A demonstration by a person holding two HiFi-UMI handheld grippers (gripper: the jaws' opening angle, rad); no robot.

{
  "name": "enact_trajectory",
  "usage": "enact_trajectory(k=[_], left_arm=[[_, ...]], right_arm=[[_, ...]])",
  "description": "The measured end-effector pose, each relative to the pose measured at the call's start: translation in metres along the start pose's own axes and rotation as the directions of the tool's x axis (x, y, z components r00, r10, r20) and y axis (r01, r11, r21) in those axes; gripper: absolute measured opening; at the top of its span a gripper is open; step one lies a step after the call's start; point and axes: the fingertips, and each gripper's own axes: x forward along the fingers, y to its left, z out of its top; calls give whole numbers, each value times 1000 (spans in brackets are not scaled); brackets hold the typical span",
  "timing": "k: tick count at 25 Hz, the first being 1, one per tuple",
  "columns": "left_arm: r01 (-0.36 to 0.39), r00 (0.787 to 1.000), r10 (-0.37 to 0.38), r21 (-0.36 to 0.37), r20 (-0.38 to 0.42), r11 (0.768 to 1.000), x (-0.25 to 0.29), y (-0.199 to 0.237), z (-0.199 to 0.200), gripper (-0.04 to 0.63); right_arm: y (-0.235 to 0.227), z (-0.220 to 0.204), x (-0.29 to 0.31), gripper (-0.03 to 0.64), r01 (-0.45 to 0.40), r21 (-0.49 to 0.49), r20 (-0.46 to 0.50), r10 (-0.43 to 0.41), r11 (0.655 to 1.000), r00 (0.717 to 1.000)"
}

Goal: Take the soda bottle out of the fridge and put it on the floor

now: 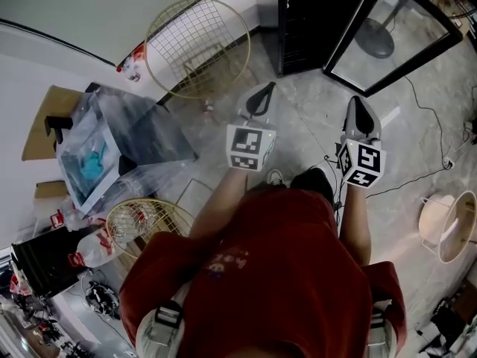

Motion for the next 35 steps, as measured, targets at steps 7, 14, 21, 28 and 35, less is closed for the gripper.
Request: enact_trajectory(k=[7,14,21,28,35], left_arm=[[-12,1000,12,-2,-11,1000,27,6,-1,0],[-43,999,43,14,-24,999,82,5,2,0],[-82,996,82,13,-31,997,162,-14,24,0],[-118,992,118,2,-54,993,238,-30,56,0],[-178,982,178,11,-60,984,293,-40,53,0]], right_arm=[[-14,-2,26,2,-1,11,-11,1,1000,1000],[-55,-2,71,2,-21,35,-16,22,999,1000],[-132,12,114,2,-37,45,-15,38,998,999],[-200,40,161,2,-76,44,-36,78,996,996],[-240,32,209,2,-146,56,-28,148,988,989]])
